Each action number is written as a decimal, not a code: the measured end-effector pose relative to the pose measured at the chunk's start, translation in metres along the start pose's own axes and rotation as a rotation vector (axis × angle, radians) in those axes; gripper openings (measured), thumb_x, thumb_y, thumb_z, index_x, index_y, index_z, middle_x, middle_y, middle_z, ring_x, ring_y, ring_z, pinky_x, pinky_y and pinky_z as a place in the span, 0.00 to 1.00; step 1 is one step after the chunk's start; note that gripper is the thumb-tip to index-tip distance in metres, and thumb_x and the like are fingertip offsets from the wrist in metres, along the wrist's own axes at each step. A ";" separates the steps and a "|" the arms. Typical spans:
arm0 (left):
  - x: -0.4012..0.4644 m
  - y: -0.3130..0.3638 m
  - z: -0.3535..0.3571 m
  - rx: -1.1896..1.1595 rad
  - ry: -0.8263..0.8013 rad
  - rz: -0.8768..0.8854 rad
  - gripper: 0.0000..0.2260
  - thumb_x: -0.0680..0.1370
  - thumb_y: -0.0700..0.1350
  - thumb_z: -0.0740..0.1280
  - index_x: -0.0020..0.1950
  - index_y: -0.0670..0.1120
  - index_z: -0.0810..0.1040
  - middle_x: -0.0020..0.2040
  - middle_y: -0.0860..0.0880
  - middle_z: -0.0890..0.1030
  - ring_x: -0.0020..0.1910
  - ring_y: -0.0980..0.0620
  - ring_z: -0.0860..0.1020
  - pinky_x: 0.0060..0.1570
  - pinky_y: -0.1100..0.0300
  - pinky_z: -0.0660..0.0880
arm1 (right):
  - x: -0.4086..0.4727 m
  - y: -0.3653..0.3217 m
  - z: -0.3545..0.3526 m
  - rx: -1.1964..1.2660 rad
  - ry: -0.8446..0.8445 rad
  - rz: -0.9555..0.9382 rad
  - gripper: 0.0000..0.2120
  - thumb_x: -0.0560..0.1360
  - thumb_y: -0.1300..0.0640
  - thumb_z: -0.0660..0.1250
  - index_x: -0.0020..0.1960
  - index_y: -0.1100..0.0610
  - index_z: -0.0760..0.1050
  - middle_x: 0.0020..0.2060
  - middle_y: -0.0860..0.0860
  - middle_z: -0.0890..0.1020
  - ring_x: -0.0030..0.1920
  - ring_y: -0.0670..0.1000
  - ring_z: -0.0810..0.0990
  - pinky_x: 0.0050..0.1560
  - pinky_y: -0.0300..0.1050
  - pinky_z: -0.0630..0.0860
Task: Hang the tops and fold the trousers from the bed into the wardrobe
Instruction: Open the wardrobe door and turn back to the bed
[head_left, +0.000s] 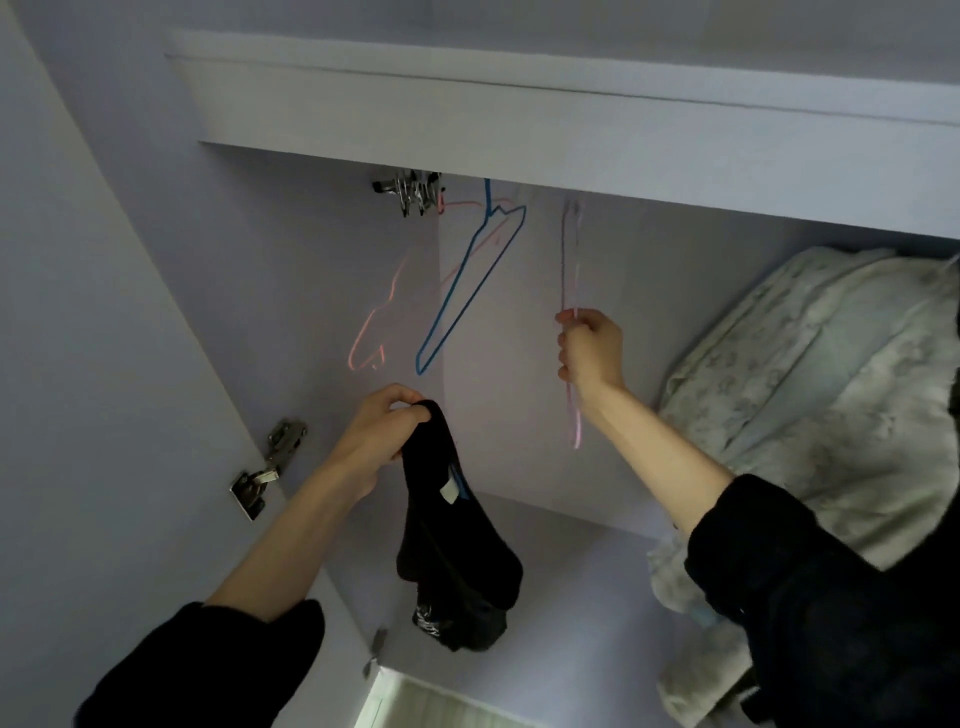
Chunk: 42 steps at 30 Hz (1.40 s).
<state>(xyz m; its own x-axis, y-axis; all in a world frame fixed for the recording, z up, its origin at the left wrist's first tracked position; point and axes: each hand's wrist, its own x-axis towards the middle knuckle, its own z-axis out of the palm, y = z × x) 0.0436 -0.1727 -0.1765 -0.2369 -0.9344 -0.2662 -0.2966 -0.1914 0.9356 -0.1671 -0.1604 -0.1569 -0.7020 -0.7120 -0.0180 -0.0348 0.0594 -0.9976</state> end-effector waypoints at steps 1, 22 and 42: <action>-0.001 0.000 0.003 -0.005 0.003 -0.004 0.06 0.76 0.37 0.62 0.44 0.47 0.74 0.40 0.47 0.76 0.37 0.53 0.75 0.36 0.61 0.73 | -0.004 0.009 -0.010 -0.044 -0.014 0.002 0.09 0.77 0.62 0.59 0.39 0.55 0.74 0.28 0.50 0.70 0.26 0.48 0.66 0.20 0.34 0.61; 0.004 -0.027 0.054 0.243 -0.017 -0.092 0.05 0.77 0.39 0.62 0.41 0.45 0.73 0.44 0.44 0.76 0.43 0.47 0.74 0.33 0.61 0.72 | -0.075 0.089 -0.144 -0.496 0.008 0.234 0.15 0.79 0.57 0.59 0.39 0.62 0.78 0.37 0.57 0.78 0.41 0.57 0.76 0.40 0.44 0.69; -0.024 0.002 0.109 0.582 -0.132 0.311 0.08 0.77 0.42 0.64 0.54 0.42 0.78 0.47 0.46 0.80 0.50 0.47 0.78 0.47 0.63 0.71 | -0.109 0.073 -0.106 -0.736 -0.132 -0.132 0.20 0.77 0.55 0.58 0.27 0.55 0.59 0.24 0.53 0.67 0.32 0.57 0.69 0.36 0.45 0.62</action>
<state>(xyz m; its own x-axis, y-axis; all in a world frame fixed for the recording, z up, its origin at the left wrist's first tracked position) -0.0522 -0.1180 -0.1937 -0.4919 -0.8682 -0.0650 -0.6381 0.3087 0.7053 -0.1687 -0.0045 -0.2203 -0.5698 -0.8206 0.0442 -0.6105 0.3866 -0.6912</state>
